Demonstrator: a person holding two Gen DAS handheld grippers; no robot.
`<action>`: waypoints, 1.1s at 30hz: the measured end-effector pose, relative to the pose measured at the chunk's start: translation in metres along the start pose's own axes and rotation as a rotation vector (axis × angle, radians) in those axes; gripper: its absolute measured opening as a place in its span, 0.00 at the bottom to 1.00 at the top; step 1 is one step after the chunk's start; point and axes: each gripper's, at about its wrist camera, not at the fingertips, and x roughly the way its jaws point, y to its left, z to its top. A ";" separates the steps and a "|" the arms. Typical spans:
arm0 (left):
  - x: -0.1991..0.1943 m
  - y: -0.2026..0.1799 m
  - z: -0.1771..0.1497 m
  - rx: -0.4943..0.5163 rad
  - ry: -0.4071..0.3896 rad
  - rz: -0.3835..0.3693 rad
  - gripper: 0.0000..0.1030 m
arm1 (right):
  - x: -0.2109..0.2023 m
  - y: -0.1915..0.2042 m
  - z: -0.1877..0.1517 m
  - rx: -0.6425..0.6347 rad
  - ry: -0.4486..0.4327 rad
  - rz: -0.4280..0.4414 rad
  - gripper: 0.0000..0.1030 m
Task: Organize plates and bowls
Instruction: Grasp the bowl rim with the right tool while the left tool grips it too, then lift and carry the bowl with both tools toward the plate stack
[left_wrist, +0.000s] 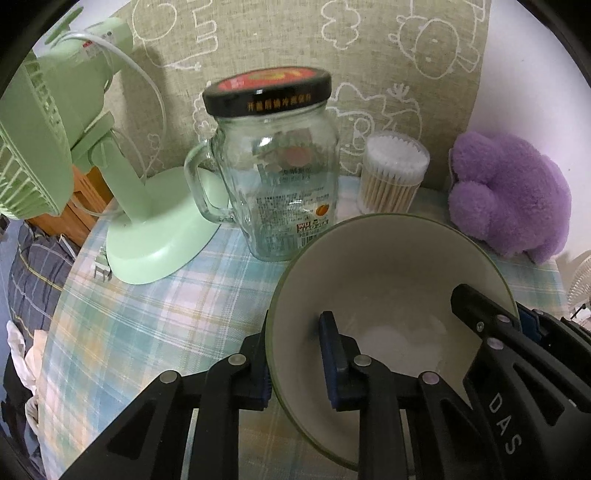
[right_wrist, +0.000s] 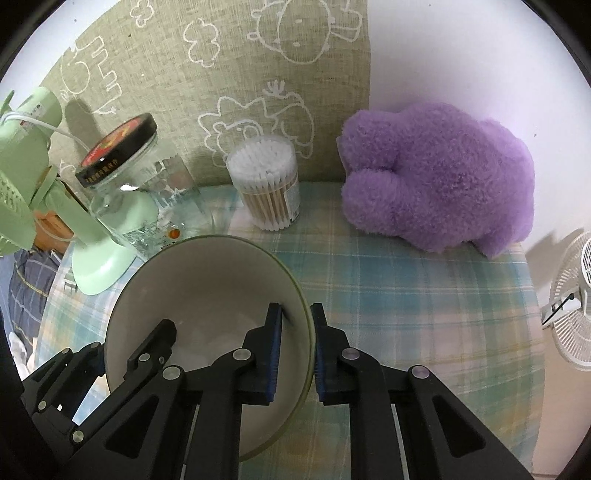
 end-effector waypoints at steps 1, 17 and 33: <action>-0.002 0.000 0.000 0.002 -0.002 -0.001 0.19 | -0.002 -0.001 0.000 0.000 -0.002 -0.001 0.18; -0.073 0.004 -0.015 0.024 -0.043 -0.018 0.19 | -0.074 0.003 -0.018 0.005 -0.040 -0.018 0.18; -0.162 0.030 -0.057 0.074 -0.111 -0.071 0.19 | -0.168 0.027 -0.068 0.042 -0.096 -0.056 0.18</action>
